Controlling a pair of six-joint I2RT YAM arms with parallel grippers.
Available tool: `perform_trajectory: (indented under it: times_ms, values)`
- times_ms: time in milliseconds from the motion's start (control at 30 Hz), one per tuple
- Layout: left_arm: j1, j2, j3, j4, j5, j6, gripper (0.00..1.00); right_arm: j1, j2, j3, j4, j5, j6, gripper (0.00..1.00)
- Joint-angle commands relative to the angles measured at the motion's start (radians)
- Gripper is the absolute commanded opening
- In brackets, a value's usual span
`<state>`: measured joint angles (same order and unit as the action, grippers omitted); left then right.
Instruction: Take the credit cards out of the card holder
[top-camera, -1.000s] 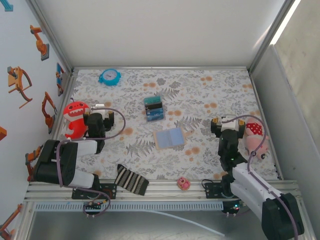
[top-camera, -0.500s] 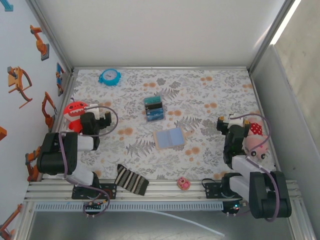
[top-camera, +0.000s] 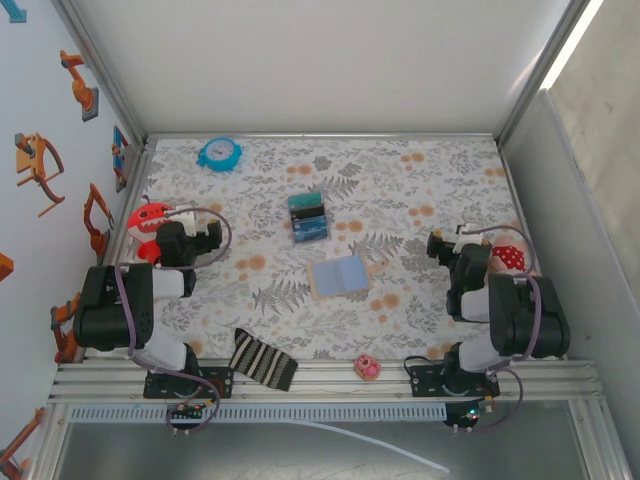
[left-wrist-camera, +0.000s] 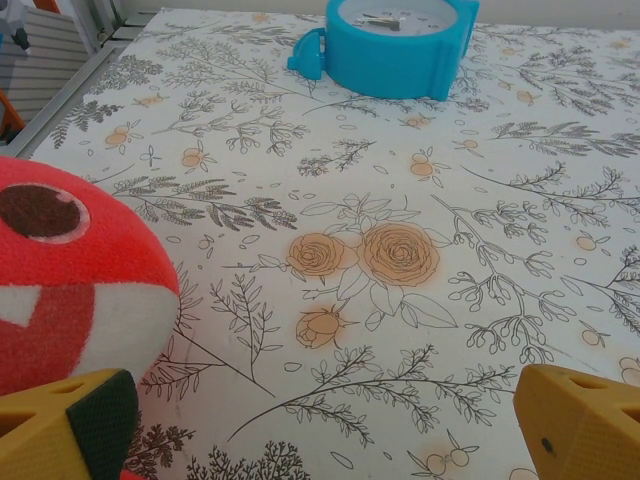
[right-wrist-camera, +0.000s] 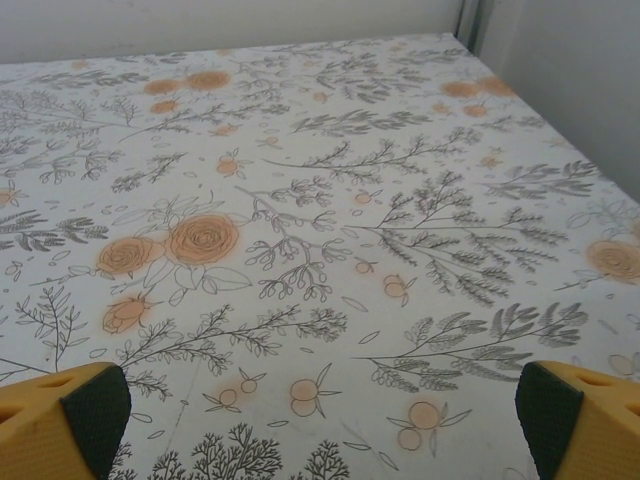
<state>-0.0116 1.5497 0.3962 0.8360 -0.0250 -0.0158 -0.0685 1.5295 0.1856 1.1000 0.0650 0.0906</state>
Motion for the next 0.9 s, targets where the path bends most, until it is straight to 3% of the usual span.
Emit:
perform_trajectory:
  times_ms: [0, 133, 333, 867]
  values:
    - [0.001, -0.009, 0.018, -0.014, 0.016, -0.016, 0.97, -0.038, 0.036, 0.017, 0.14, -0.079, 0.049, 0.99]
    - [0.001, -0.009, 0.018, -0.016, 0.016, -0.015, 0.97, -0.095, 0.04, 0.057, 0.075, -0.172, 0.088, 1.0]
    - [0.001, -0.008, 0.018, -0.016, 0.016, -0.016, 0.97, -0.073, 0.034, 0.17, -0.132, -0.347, -0.011, 1.0]
    - [0.001, -0.009, 0.018, -0.015, 0.016, -0.016, 0.97, -0.073, 0.034, 0.167, -0.127, -0.349, -0.012, 1.0]
